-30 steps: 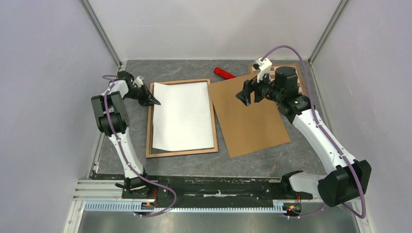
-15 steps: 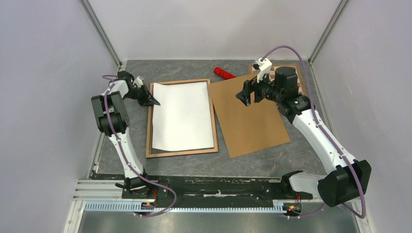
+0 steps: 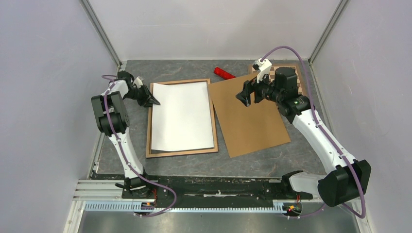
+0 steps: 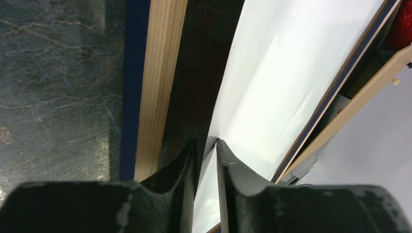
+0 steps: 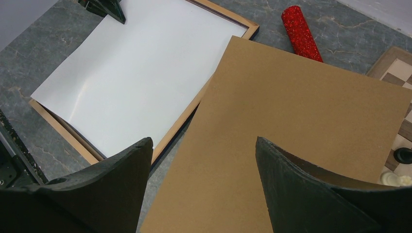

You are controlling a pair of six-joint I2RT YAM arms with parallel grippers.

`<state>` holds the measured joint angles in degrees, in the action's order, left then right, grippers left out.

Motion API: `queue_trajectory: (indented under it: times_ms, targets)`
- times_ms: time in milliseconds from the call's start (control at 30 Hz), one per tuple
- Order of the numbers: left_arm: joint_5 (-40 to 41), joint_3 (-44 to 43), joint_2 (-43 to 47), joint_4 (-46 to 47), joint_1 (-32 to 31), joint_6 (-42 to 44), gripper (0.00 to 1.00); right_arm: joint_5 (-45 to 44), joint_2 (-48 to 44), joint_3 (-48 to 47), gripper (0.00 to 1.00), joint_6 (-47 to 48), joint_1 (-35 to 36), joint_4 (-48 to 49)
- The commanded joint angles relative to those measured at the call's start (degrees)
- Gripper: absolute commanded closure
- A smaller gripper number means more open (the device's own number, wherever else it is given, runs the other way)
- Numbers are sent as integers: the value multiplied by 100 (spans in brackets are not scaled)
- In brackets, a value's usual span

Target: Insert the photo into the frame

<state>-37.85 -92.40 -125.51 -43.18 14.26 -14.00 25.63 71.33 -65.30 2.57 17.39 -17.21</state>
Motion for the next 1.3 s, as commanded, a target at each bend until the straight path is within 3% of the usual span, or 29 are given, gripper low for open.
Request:
queue_trajectory:
  times_ms: [0,300,967,1267]
  targets:
    - [133,-206,229,-13,-11,-39,70,36,-42,43,20,5,-20,212]
    - [362,-452,324,-273,-11,69,55,40,-63,44,20,5,-16,215]
    - [1248,-903,961,-724,-11,631,51,53,-123,85,20,-1,-23,235]
    - [1057,-90,1585,-526,-172,898,43,-22,-137,104,20,149,-25,235]
